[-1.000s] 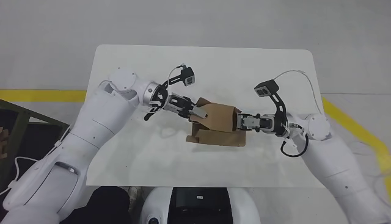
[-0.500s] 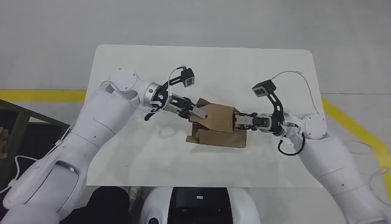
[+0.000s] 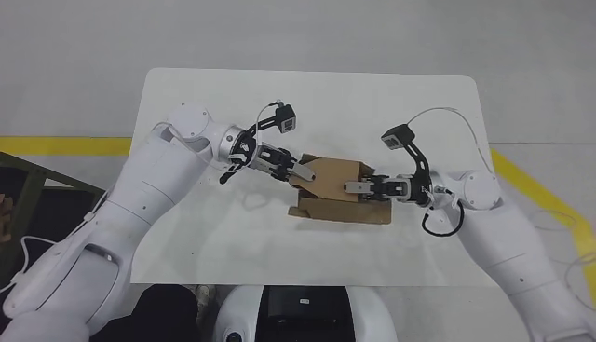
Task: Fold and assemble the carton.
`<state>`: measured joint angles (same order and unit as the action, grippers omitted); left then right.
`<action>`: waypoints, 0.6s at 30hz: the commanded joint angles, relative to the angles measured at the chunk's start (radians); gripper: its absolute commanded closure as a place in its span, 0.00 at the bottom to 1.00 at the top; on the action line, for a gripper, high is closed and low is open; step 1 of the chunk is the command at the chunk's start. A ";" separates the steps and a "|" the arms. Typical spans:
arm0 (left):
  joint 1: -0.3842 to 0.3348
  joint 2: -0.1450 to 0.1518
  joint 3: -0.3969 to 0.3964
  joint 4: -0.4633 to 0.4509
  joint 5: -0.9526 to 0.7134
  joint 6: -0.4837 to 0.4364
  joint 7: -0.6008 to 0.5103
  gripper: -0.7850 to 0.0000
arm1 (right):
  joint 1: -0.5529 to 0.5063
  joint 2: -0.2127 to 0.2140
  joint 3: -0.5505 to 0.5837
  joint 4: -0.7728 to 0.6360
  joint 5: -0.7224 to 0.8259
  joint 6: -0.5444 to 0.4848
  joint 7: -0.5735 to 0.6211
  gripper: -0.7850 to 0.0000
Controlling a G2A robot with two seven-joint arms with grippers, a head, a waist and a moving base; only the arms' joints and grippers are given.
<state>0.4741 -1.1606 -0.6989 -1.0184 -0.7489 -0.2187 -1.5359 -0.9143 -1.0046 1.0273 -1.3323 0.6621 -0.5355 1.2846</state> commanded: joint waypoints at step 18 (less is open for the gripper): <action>-0.005 0.002 0.012 -0.008 0.008 0.001 0.000 1.00 | 0.019 -0.009 -0.012 0.046 0.033 0.016 0.016 0.99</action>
<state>0.4692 -1.1583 -0.6869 -1.0263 -0.7418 -0.2186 -1.5359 -0.8962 -1.0133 1.0164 -1.2880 0.6951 -0.5202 1.2999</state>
